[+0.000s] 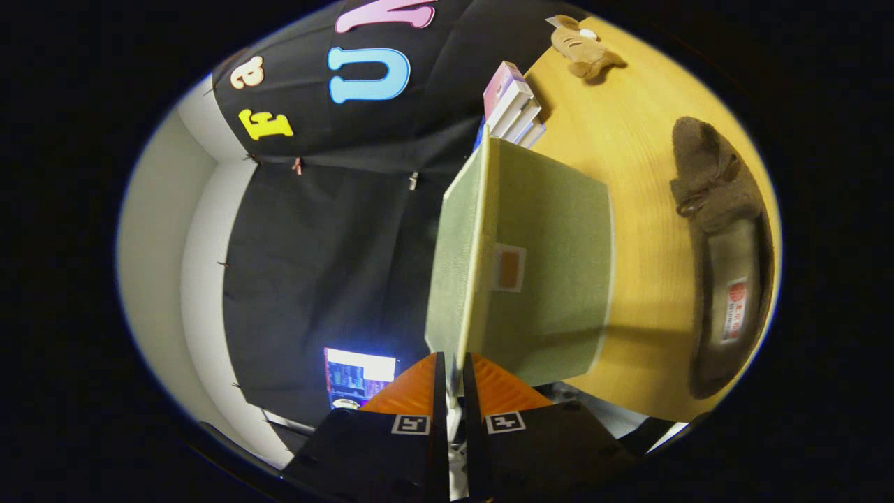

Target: Open the storage box then place both shoes into the box .Put the left shoe in first, then the right shoe, with the right side of both shoes facing outward in a uniform manner.

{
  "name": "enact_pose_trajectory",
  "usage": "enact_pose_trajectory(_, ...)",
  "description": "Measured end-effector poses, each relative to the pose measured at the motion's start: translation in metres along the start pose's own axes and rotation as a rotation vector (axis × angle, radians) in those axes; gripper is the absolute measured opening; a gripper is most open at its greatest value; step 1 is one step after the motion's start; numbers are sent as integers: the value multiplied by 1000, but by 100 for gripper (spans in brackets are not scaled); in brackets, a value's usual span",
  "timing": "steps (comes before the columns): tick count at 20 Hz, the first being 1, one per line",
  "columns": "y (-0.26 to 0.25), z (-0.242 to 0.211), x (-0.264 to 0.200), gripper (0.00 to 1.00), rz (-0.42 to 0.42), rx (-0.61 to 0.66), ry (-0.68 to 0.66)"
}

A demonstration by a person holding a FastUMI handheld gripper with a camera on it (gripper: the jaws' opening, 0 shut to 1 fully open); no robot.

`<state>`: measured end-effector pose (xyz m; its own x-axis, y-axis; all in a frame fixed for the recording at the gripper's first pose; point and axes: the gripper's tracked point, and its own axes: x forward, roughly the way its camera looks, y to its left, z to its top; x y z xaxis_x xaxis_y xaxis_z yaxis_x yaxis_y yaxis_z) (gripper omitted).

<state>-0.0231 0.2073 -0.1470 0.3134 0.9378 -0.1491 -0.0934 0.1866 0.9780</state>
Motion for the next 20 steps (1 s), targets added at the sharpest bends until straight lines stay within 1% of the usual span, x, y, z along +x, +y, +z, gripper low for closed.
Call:
enact_pose_trajectory(2, 3, -3, 3, 14, 6, -15, 12)
enact_pose_trajectory(3, -3, -6, 6, 14, -16, -27, 25)
enact_pose_trajectory(5, -8, -8, 9, 7, -37, -25, 61)
enact_pose_trajectory(6, -15, -4, 9, 7, -64, -27, 50)
enact_pose_trajectory(7, -14, -5, 16, 5, -70, -24, 49)
enact_pose_trajectory(8, -10, -6, 8, 5, -64, -18, 44)
enact_pose_trajectory(11, -3, -2, 16, 5, -68, -13, 50)
enact_pose_trajectory(15, 29, 8, 19, 5, -64, -53, 46)
enact_pose_trajectory(18, 66, 15, 31, 5, -33, -89, 49)
enact_pose_trajectory(20, 89, 16, 42, 5, -27, -127, 61)
